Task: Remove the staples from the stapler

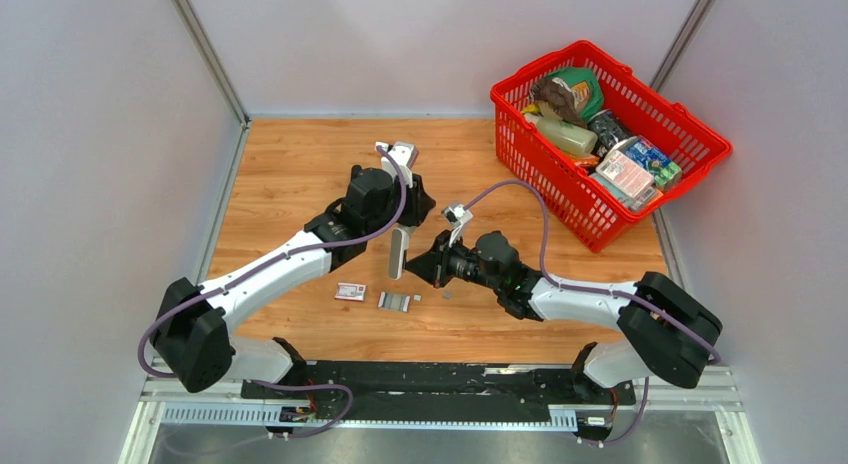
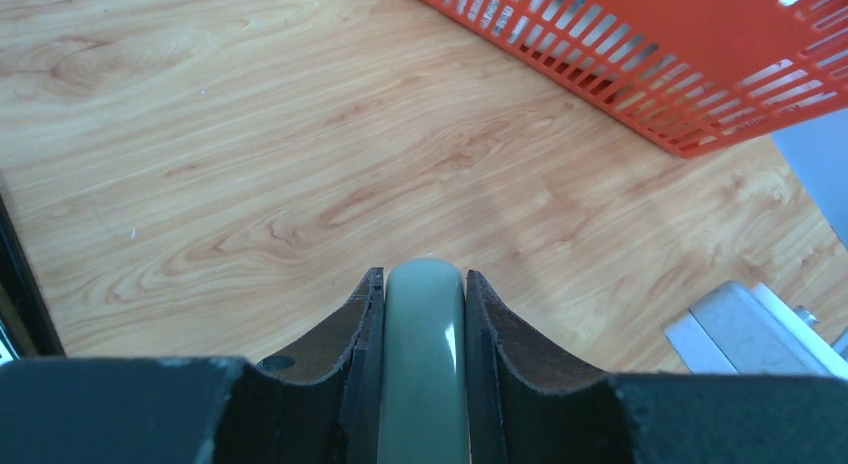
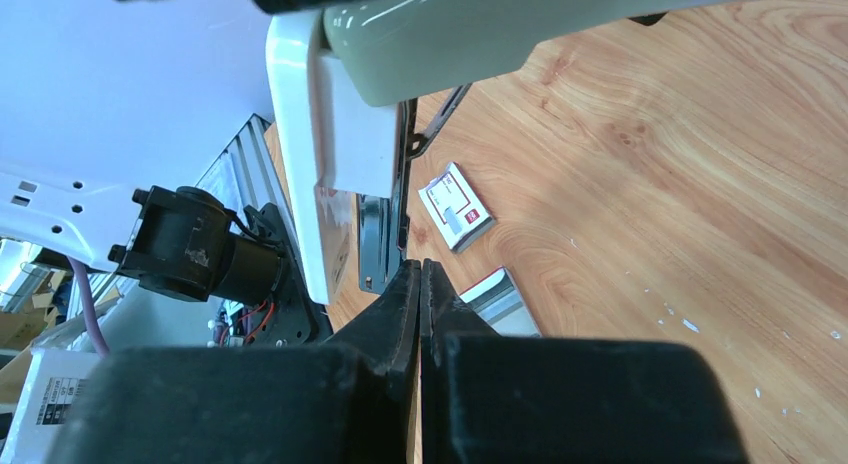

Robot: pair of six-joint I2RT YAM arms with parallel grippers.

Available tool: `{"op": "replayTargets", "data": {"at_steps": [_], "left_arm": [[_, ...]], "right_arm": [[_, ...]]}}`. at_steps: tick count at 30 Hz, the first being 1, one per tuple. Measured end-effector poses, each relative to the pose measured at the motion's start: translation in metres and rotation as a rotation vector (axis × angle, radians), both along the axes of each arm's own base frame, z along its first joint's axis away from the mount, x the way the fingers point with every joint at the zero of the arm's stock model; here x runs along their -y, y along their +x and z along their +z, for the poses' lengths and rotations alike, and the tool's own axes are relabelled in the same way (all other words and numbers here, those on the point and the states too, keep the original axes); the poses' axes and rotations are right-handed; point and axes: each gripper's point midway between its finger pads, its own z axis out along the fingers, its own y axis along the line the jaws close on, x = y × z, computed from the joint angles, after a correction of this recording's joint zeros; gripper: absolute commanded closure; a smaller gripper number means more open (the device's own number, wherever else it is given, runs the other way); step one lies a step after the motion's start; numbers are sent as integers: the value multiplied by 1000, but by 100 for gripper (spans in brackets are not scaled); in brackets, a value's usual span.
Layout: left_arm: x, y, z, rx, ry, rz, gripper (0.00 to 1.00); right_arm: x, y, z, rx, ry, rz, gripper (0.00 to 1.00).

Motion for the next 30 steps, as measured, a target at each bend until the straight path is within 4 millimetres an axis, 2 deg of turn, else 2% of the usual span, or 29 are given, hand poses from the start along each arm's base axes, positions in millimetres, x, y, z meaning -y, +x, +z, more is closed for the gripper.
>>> {"op": "replayTargets", "data": {"at_steps": [9,14,17,21,30], "left_arm": [[-1,6,-3,14,17,16,100],[-2,6,-3,22,29,12,100],[-4,4,-1,25,37,7,100],[-6,-3,11,36,21,-12,100],[-19,-25,64,124,-61,-35,100]], "right_arm": [[-3,0,3,5,-1,4,100],[4,1,-3,1,-50,-18,100],[9,0,4,16,-71,-35,100],[20,3,19,53,-87,-73,100],[57,8,32,100,-174,-194,100]]}}
